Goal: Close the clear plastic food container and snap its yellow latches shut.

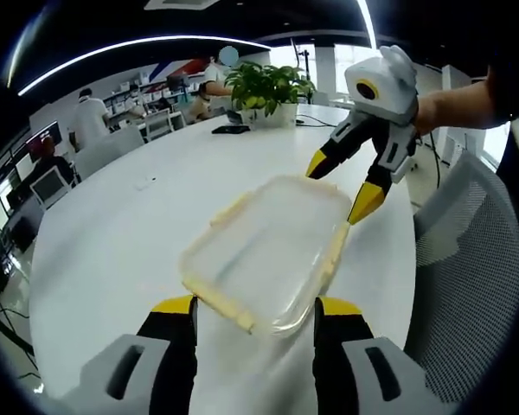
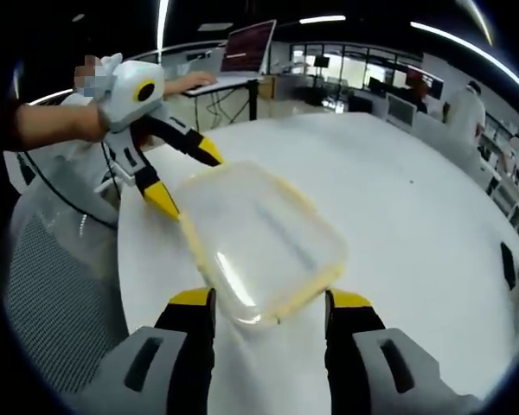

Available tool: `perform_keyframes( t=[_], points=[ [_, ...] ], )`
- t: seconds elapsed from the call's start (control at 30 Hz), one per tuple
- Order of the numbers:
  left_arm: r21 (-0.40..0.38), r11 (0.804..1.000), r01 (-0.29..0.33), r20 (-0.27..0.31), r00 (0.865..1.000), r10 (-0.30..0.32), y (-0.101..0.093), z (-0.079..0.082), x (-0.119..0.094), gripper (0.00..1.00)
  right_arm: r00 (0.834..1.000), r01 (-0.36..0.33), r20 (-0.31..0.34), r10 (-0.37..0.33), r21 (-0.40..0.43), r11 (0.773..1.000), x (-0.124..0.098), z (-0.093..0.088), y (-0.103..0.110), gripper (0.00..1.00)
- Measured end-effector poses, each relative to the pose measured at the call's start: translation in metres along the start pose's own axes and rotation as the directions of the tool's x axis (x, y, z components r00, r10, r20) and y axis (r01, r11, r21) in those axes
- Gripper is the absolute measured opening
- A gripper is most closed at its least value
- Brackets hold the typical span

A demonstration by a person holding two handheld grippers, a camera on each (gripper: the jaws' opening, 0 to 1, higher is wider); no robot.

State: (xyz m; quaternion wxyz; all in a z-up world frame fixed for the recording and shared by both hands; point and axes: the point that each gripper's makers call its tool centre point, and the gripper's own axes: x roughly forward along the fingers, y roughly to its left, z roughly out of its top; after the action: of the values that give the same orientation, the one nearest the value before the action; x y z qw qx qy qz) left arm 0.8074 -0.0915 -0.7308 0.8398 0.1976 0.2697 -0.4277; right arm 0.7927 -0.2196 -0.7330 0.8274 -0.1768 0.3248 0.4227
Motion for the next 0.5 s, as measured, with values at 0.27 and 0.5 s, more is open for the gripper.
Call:
perform_keyframes(
  t=[0.27,0.5],
  points=[
    [0.002,1.000,0.004,-0.005,1.000,-0.004,0.014,0.006,0.010,0.48,1.000,0.006,-0.003,-0.006,0.006,1.000,0.007,0.006,-0.015,0.47],
    [-0.001,1.000,0.001,-0.008,1.000,-0.001,0.026,0.011,0.019,0.48,1.000,0.021,-0.012,-0.021,0.008,1.000,0.015,0.012,-0.028,0.49]
  ],
)
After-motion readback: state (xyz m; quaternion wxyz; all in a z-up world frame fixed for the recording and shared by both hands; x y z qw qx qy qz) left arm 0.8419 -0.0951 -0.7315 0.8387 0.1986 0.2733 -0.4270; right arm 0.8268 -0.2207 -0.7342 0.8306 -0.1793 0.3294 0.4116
